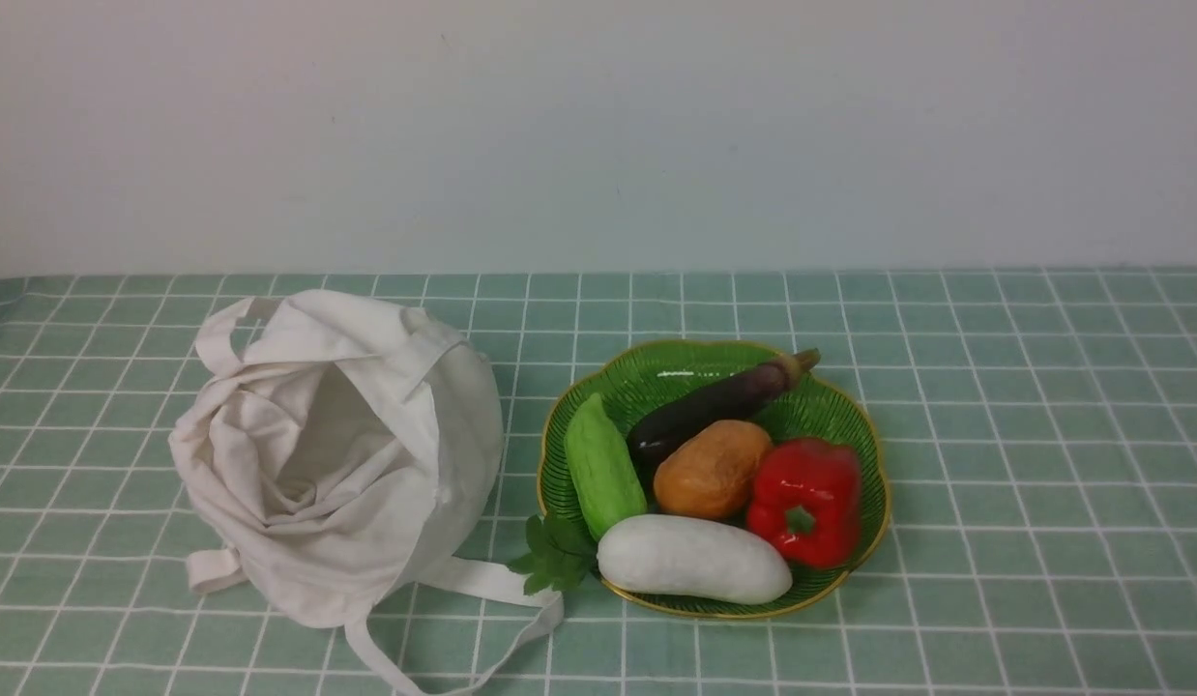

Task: Take vegetables from cloth bag on blue coffee tablecloth place on plate.

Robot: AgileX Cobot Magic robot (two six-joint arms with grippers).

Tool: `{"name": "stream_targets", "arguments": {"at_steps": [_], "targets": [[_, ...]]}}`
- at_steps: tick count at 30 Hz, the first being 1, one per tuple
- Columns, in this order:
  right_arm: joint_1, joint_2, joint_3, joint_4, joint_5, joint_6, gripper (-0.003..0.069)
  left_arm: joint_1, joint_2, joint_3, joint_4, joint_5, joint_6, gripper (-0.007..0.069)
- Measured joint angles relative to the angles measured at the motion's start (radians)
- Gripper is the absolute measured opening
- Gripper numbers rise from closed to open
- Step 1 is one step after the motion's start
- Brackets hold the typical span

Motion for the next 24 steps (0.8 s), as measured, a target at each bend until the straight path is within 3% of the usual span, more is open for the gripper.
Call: {"name": "stream_targets", "arguments": {"at_steps": [6, 9, 16, 24], "targets": [[0.000, 0.000, 0.000, 0.000, 0.000, 0.000, -0.0010, 0.000, 0.000, 0.000, 0.017, -0.040, 0.001, -0.0008], [0.000, 0.000, 0.000, 0.000, 0.000, 0.000, -0.0010, 0.000, -0.001, 0.038, 0.037, -0.137, 0.009, -0.0008], [0.000, 0.000, 0.000, 0.000, 0.000, 0.000, -0.0010, 0.053, -0.104, 0.325, 0.104, -0.429, 0.011, -0.0008], [0.000, 0.000, 0.000, 0.000, 0.000, 0.000, -0.0010, 0.115, -0.191, 0.682, 0.152, -0.549, 0.011, -0.0008]]}}
